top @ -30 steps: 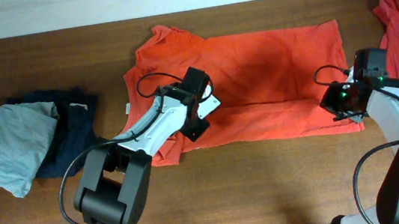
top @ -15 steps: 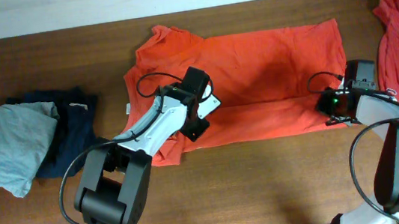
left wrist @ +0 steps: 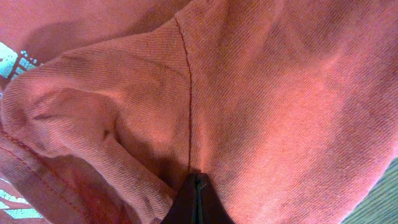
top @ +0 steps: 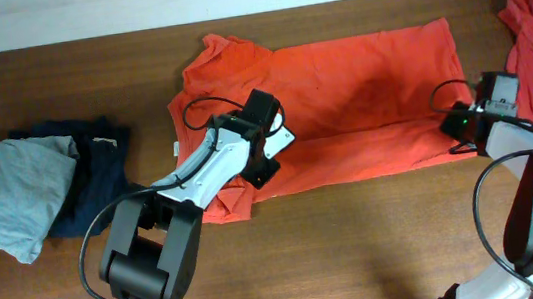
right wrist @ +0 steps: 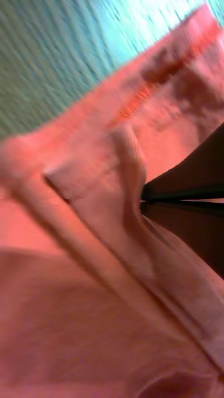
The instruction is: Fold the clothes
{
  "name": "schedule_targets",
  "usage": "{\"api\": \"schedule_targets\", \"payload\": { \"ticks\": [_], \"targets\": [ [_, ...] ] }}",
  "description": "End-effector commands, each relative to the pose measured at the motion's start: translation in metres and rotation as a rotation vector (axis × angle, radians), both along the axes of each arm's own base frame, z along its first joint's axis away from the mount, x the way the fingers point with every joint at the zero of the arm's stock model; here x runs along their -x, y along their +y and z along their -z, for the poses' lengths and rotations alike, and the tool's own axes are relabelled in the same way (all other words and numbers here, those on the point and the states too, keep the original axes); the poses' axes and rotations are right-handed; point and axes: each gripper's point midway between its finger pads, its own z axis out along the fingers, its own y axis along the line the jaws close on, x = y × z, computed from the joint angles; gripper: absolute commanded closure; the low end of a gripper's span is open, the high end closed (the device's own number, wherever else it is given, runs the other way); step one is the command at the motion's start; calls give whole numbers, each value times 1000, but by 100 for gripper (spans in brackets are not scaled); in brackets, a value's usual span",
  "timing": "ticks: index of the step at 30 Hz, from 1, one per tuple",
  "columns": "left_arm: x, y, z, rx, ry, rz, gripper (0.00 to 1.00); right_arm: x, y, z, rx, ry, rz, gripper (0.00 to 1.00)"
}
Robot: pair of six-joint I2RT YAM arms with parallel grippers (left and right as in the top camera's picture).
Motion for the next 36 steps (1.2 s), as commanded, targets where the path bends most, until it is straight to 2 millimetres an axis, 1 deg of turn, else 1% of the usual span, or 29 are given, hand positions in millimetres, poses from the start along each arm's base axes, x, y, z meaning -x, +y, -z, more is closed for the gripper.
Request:
{"api": "schedule_targets", "payload": {
  "ticks": [1, 3, 8, 10, 13, 15, 17, 21, 23, 26, 28, 31, 32, 34, 36],
  "targets": [
    [3, 1, 4, -1, 16, 16, 100, -11, -7, -9, 10, -38, 6, 95],
    [3, 1, 4, -1, 16, 16, 100, -13, 1, -8, -31, -44, -20, 95],
    [4, -1, 1, 1, 15, 20, 100, -2, 28, -1, -164, -5, -80, 95],
    [1, -8, -10, 15, -7, 30, 100, 2, 31, 0, -174, 13, -79, 95],
    [-5, -22, -36, 51, -56, 42, 100, 2, 32, -1, -180, 11, -83, 95],
    [-9, -29, -51, 73, -91, 51, 100, -7, 28, -6, -163, -27, -86, 94],
    [-10, -31, -58, 83, -106, 53, 100, -20, 23, -14, -136, -89, -91, 95],
    [-5, -28, -56, 72, -82, 50, 99, -45, 12, -34, -75, -214, -97, 95],
    [-2, -25, -55, 63, -69, 48, 100, -54, 8, -42, -50, -261, -99, 94],
    [0, -23, -54, 58, -60, 48, 100, -59, 8, -49, -50, -286, -108, 94],
    [0, -23, -54, 58, -60, 48, 100, -57, 17, -51, -91, -273, -132, 95],
    [0, -23, -54, 58, -61, 48, 100, -44, 29, -55, -154, -223, -151, 95],
    [-1, -24, -55, 60, -63, 48, 100, -31, 35, -56, -181, -164, -143, 95],
    [0, -26, -55, 72, -58, 52, 100, -14, 38, -55, -200, -95, -128, 95],
    [8, -38, -56, 142, -17, 70, 100, 4, 42, -49, -216, -15, -108, 96]
  ]
}}
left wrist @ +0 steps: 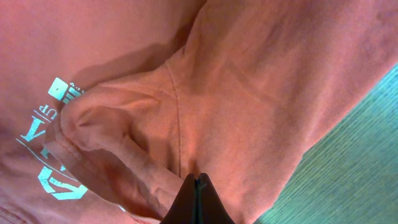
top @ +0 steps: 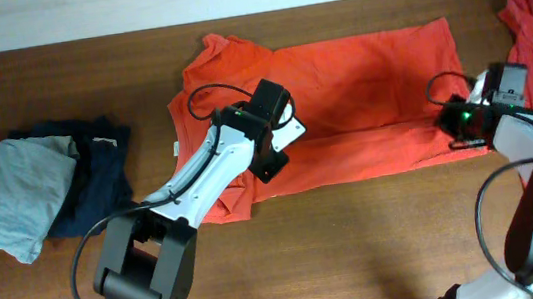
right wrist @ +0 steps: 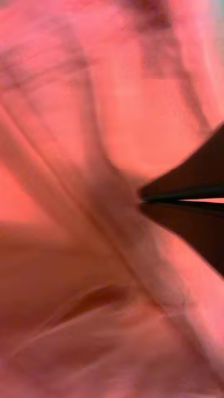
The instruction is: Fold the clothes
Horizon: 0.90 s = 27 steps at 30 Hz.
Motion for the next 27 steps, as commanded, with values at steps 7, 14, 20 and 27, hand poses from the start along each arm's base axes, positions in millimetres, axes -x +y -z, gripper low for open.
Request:
{"api": "schedule_targets", "payload": {
  "ticks": [7, 14, 20, 27],
  "targets": [
    [3, -64, -23, 344, 41, 110, 99, 21, 0, -12, 8, 79, 22, 96],
    [-16, -77, -2, 384, 21, 45, 100, 26, -12, 9, 27, 145, 125, 96],
    [-4, -69, 31, 333, 121, -6, 100, 18, -16, 31, 22, 154, 138, 96],
    [-2, -67, 38, 321, 139, -15, 99, -13, -27, 24, 61, 26, 143, 95]
  ]
}}
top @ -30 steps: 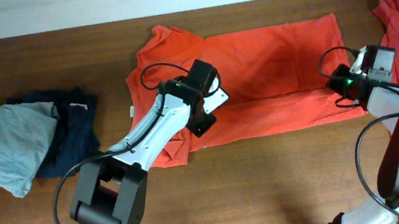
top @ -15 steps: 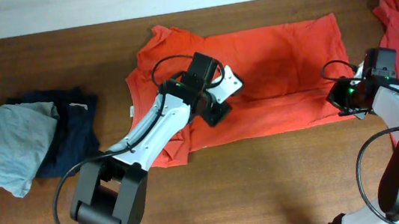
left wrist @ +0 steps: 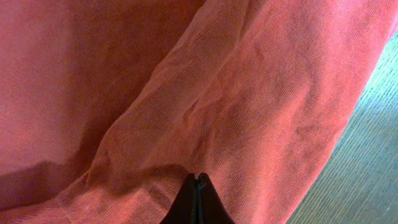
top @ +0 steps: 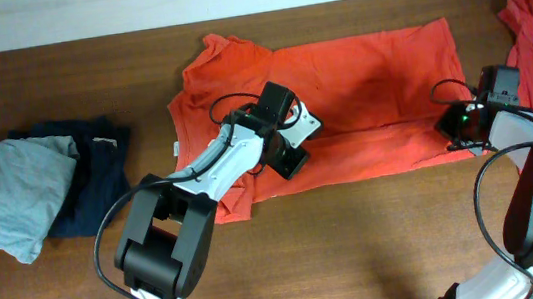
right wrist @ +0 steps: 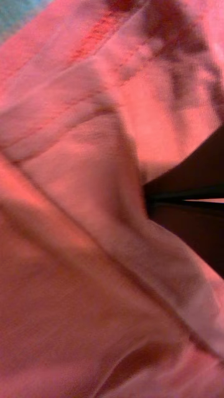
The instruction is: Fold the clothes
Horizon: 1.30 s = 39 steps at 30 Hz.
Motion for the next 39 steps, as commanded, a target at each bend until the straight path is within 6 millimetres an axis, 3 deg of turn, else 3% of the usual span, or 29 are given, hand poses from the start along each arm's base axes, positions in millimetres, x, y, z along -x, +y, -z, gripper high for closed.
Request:
{"api": "schedule_targets", "payload": {
  "ticks": [1, 10, 13, 17, 21, 24, 27, 32, 39],
  "targets": [
    [2, -3, 0, 17, 20, -9, 100, -16, -10, -6, 35, -60, 14, 95],
    [2, -3, 0, 17, 26, -20, 100, -51, -27, -31, 120, -229, 26, 95],
    [2, -3, 1, 16, 27, -20, 100, -53, -28, -34, 121, -241, 25, 95],
    [3, -2, 1, 13, 31, -19, 100, -35, -25, -35, 81, -180, 23, 96],
    [3, -2, 1, 13, 31, -19, 100, 5, -30, -32, 24, -53, 71, 96],
    [3, -2, 1, 13, 30, -19, 100, 24, -36, -24, -3, 11, 104, 96],
    [2, -2, 1, 15, 27, -19, 100, 27, -39, -18, 4, 23, 116, 96],
    [2, -2, 1, 14, 25, -20, 100, 15, -38, -9, 14, -3, 99, 96],
    [2, -2, 1, 13, 25, -20, 100, 6, -34, 19, -9, 10, 107, 96]
  ]
}}
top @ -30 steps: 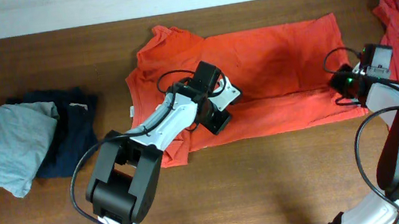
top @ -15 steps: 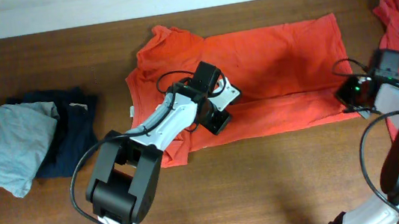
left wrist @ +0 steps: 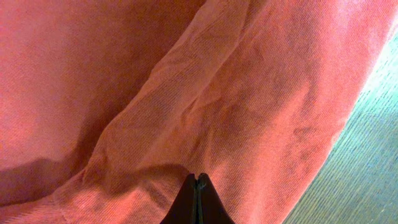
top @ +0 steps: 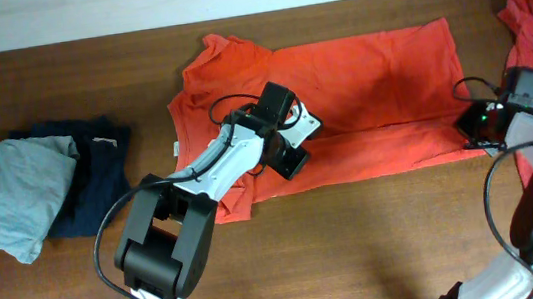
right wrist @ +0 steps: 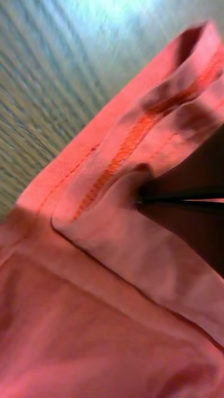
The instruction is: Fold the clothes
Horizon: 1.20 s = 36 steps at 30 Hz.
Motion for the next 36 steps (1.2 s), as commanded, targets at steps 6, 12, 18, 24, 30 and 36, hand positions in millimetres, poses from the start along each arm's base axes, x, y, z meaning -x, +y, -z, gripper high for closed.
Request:
{"api": "schedule_targets", "payload": {
  "ticks": [6, 12, 18, 24, 30, 36],
  "targets": [
    [1, -2, 1, 12, 11, -2, 100, -46, 6, -4, -51, -198, -37, 96],
    [1, -2, 1, 12, 12, -2, 100, -72, 4, -28, -51, -346, -53, 95],
    [1, -2, 1, 11, 12, -2, 99, -72, 11, -34, -122, -370, -71, 96],
    [0, -1, 1, 4, 8, -4, 100, -35, 21, -41, -298, -286, -53, 96],
    [-1, 0, 1, -1, 3, -8, 100, 0, 31, -50, -337, -166, -11, 96],
    [-1, 1, 1, -1, 4, -8, 100, 17, 26, -27, -210, -17, 37, 96]
  ]
}}
